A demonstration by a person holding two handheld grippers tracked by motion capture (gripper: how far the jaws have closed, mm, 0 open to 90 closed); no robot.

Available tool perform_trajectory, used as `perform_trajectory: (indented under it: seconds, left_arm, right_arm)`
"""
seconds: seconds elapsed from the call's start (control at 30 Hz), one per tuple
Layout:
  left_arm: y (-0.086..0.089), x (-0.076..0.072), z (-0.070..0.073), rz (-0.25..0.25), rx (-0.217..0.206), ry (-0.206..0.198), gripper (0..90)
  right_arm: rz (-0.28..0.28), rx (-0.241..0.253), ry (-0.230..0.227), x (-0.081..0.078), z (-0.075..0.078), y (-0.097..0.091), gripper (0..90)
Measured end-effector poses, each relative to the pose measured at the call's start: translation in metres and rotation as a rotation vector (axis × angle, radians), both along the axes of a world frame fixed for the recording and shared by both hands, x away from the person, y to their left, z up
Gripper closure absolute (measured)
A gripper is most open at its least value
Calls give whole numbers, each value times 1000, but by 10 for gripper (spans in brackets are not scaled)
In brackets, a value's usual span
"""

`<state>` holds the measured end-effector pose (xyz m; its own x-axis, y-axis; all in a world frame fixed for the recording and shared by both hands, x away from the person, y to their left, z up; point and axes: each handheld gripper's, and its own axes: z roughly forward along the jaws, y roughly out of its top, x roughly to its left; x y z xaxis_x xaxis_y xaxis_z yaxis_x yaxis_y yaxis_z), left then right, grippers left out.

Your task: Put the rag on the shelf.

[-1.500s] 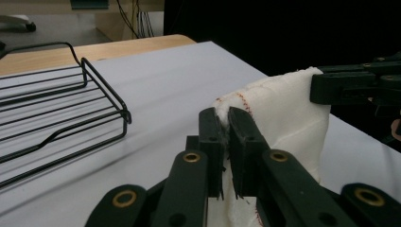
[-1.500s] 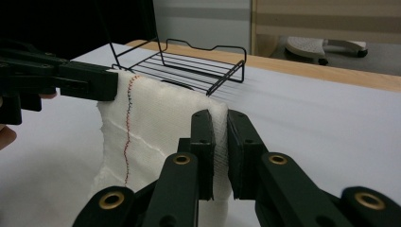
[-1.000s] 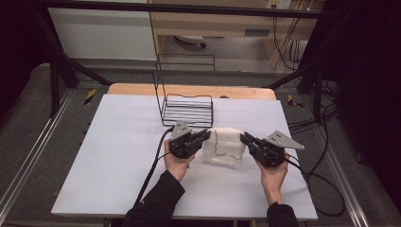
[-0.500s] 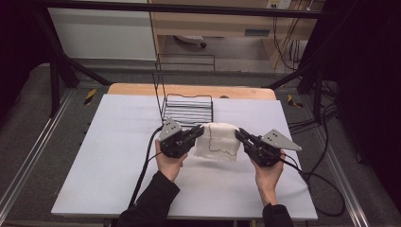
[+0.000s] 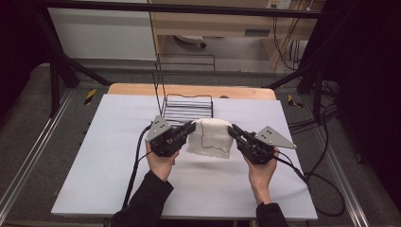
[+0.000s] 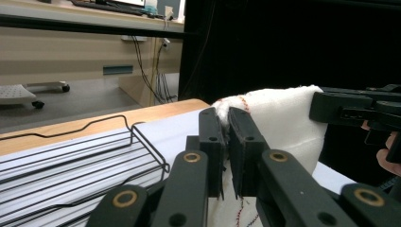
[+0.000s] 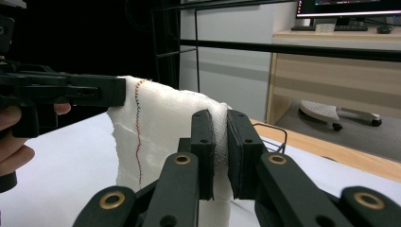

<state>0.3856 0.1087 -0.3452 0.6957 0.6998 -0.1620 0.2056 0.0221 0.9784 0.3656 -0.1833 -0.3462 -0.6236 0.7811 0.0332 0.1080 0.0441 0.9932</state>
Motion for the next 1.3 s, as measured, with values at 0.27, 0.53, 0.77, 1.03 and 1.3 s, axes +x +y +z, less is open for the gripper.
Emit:
perform_trajectory:
  seconds: [0.27, 0.53, 0.77, 1.03, 1.3]
  left_arm:
    - [13, -3, 10, 25, -10, -29, 841]
    - [24, -5, 26, 46, -12, -66, 841]
    - [31, -4, 37, 63, -15, -91, 841]
    - [36, -3, 52, 81, -17, -122, 841]
    - [40, 2, 63, 88, -30, -136, 841]
  right_arm:
    - [15, 24, -33, 1, 9, 14, 824]
    - [23, 36, -65, 5, 22, 26, 824]
    - [26, 40, -94, 11, 35, 35, 825]
    - [30, 52, -120, 16, 47, 42, 825]
    - [29, 55, -144, 19, 61, 46, 825]
